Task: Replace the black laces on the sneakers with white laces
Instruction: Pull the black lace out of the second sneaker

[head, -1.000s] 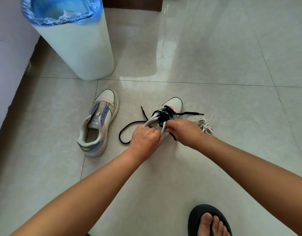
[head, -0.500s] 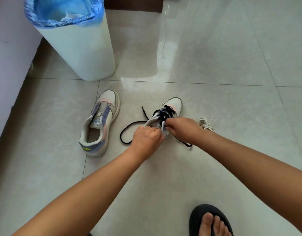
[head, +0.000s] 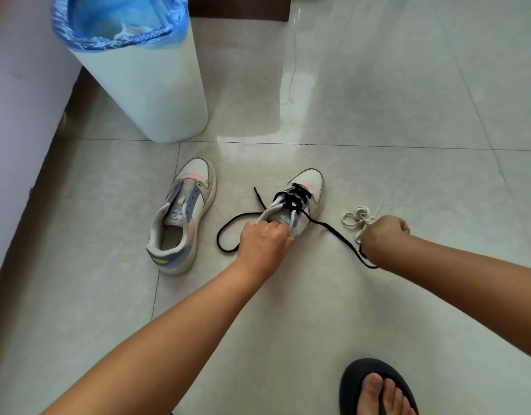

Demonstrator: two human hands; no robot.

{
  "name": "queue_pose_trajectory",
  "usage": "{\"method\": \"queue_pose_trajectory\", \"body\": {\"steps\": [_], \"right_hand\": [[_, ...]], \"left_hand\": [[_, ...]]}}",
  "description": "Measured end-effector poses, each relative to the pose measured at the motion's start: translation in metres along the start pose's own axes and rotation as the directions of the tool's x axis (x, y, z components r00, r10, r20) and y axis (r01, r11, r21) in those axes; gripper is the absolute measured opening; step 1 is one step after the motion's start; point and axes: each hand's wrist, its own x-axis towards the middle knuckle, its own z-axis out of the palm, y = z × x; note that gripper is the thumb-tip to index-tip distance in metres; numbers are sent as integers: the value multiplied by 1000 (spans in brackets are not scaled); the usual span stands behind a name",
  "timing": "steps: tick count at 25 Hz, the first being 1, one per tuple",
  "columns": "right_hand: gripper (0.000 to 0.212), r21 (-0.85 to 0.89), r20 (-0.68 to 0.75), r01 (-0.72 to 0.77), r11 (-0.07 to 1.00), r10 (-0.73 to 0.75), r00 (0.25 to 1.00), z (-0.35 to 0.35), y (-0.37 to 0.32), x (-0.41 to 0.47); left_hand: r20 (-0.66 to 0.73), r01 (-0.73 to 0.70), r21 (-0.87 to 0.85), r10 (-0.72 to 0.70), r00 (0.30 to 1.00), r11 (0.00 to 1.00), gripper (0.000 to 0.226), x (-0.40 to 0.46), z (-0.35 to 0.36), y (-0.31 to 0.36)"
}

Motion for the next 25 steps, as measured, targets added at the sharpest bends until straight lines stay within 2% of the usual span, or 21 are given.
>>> {"method": "queue_pose_trajectory", "body": {"steps": [1, 2, 3, 4, 5, 6, 7, 9, 11, 13, 15, 18, 22, 25], "right_hand": [[35, 61, -94, -19, 998, 25, 995, 0, 5, 4], [29, 195, -263, -26, 981, 78, 962, -2, 14, 7], [24, 376, -436, 1, 927, 176, 882, -7, 23, 7], [23, 570, -529, 61, 819, 309, 791, -12, 29, 4], [28, 728, -535, 159, 667, 408, 740, -16, 28, 2], [36, 817, -502, 262, 514, 409, 762, -22, 22, -3], [44, 838, -498, 346, 421, 334, 800, -25, 12, -6], [53, 819, -533, 455, 351, 170, 829, -29, -18, -19], [52, 781, -574, 500, 374, 115, 811, -37, -41, -23], [47, 722, -607, 466, 511, 144, 782, -49, -55, -18], [39, 664, -632, 415, 622, 170, 756, -55, -58, -10], [29, 643, -649, 422, 639, 162, 743, -46, -44, -8], [28, 595, -673, 425, 682, 132, 728, -28, -28, -9], [30, 604, -689, 503, 619, 89, 719, -37, -34, -6]], "left_hand": [[4, 28, -18, -28, 1000, 999, 39, 0, 0, 1], [19, 52, -30, -51, 999, 998, 38, -1, -1, 4], [4, 77, -34, -77, 997, 996, 35, -3, -5, 9], [29, 123, -59, -121, 992, 991, 30, -6, -6, 15], [75, 184, -108, -176, 981, 977, 25, -9, -10, 23], [111, 246, -178, -229, 967, 953, 24, -11, -14, 29], [107, 270, -251, -250, 962, 930, 25, -13, -19, 32], [39, 319, -362, -328, 944, 876, 20, -10, -28, 28], [148, 441, -369, -416, 897, 818, 30, -3, -32, 19], [288, 554, -319, -478, 830, 769, 39, 4, -33, 11], [346, 604, -277, -509, 788, 747, 44, 7, -31, 5], [402, 609, -232, -495, 770, 758, 42, 1, -33, -4], [450, 664, -289, -514, 730, 690, 36, -17, -37, -7], [466, 675, -374, -501, 729, 636, 30, -21, -29, -5]]}}
